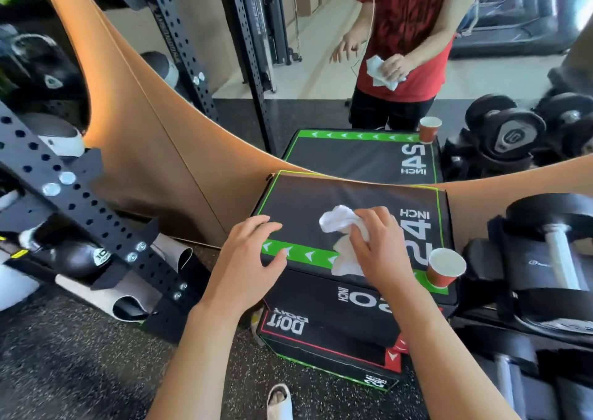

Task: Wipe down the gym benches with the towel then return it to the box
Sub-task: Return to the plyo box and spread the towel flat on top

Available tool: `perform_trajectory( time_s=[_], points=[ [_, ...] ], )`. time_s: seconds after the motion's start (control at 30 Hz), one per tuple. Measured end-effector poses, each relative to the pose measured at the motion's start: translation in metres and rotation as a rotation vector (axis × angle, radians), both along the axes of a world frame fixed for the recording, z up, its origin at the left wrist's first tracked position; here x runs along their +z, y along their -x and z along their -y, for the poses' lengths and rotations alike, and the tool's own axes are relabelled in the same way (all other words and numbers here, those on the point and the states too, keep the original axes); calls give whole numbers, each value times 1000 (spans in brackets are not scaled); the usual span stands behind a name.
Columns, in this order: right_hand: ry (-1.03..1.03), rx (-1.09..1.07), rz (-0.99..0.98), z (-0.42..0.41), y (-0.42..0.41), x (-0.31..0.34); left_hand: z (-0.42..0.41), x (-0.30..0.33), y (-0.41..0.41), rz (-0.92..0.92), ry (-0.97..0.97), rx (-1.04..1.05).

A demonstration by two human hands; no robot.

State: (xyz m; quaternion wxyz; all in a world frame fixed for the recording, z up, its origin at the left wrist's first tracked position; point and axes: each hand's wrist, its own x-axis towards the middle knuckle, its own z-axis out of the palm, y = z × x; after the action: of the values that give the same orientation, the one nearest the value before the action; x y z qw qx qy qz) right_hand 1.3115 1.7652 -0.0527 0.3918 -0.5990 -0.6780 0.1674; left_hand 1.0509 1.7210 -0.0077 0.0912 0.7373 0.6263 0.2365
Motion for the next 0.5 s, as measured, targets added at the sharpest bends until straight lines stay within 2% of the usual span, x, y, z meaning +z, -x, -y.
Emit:
perform_trajectory(
  time_s=[0.5],
  points=[
    [80,-207,195,-137,61,-45,-192,-28,53,22,67,-267]
  ],
)
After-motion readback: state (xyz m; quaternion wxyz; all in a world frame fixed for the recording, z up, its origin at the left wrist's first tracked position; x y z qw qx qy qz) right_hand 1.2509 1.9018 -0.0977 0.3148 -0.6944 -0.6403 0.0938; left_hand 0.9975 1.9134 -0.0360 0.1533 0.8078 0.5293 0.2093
